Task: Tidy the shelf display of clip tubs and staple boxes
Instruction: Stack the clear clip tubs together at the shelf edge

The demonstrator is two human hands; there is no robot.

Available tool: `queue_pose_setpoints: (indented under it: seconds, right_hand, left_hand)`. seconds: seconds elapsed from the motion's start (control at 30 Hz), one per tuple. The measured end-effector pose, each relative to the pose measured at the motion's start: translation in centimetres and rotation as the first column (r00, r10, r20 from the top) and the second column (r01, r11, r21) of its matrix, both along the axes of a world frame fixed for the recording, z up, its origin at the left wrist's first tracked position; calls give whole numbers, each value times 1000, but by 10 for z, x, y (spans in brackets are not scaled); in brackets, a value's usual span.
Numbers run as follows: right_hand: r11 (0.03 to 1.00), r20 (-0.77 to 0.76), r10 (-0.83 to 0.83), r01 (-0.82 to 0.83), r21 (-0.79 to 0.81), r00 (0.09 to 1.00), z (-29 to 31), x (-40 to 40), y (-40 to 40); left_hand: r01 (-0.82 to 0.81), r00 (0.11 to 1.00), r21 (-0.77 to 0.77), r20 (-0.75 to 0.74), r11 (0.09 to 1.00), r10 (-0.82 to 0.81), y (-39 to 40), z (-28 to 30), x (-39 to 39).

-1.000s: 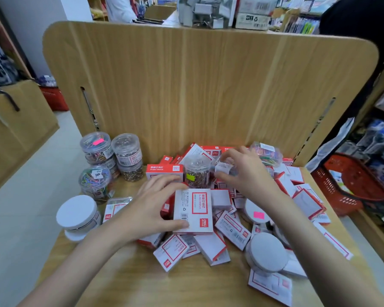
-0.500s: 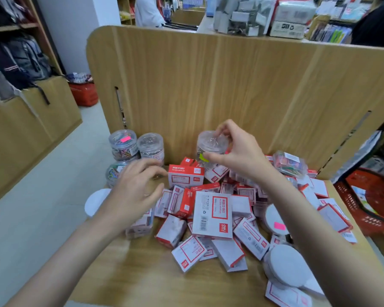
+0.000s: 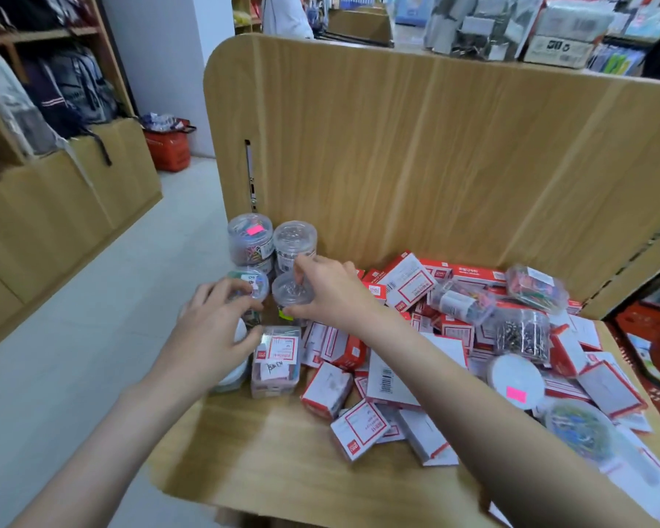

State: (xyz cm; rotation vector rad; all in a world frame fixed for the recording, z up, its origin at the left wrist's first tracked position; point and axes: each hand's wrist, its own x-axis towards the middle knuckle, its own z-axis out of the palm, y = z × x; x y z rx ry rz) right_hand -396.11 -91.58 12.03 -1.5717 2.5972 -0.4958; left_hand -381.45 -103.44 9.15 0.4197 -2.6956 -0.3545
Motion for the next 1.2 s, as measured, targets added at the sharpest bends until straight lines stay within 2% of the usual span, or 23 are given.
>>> queue_pose_setpoints:
  seconds: [0.1, 0.23, 0.37, 0.43, 0.5, 0.6, 0.67, 0.73, 0.8, 0.87, 0.93, 1.03, 1.1, 1.2]
  right_hand:
    - [1000, 36, 19, -20, 11, 999, -1, 3, 3]
    - [980, 78, -32, 47, -194, 996, 14, -3, 30]
    - [924, 23, -229, 225, -309, 973, 22, -21, 83]
    - [879, 8, -394, 380, -287, 919, 23, -34, 114]
    - [828, -11, -536, 524, -201, 844, 18, -47, 139]
    - [804, -27, -594, 594, 4, 804, 7, -56, 160]
    - [819, 3, -573, 572, -42, 820, 3, -56, 165]
    - [804, 46, -560, 557, -209, 827, 3, -51, 168]
    - [746, 180, -534, 561, -359, 826, 12, -44, 168]
    - [723, 268, -449, 523, -452, 852, 25, -36, 164]
    - [749, 356, -279, 434, -500, 892, 36, -26, 153]
    - [804, 570, 33, 317, -503, 821, 44, -9, 129]
    - [821, 617, 119, 272, -502, 778, 45, 2, 110]
    - [777, 732, 149, 379, -502, 665, 41, 12, 82]
  left_hand:
    - [12, 1000, -20, 21, 1000, -11, -2, -2, 2]
    - [11, 999, 6, -52, 1000, -11, 2, 5, -3]
    - [128, 981, 42, -152, 991, -121, 14, 11, -16]
    - [193, 968, 51, -175, 980, -182, 22, 12, -23]
    - [240, 960, 66, -164, 968, -227, 30, 12, -31]
    - [301, 945, 60, -153, 952, -289, 39, 10, -40]
    - [324, 937, 55, -153, 944, -313, 43, 9, -44]
    - [329, 936, 53, -150, 943, -318, 46, 7, -46]
    - [313, 940, 66, -161, 947, -300, 46, 7, -45]
    - [297, 944, 98, -180, 950, -276, 46, 8, -42]
    - [287, 946, 132, -197, 949, -259, 47, 11, -38]
    - [257, 949, 118, -217, 959, -228, 46, 17, -33]
    - [201, 958, 112, -229, 973, -172, 40, 20, -27]
    - [94, 971, 129, -231, 987, -63, 25, 18, -10]
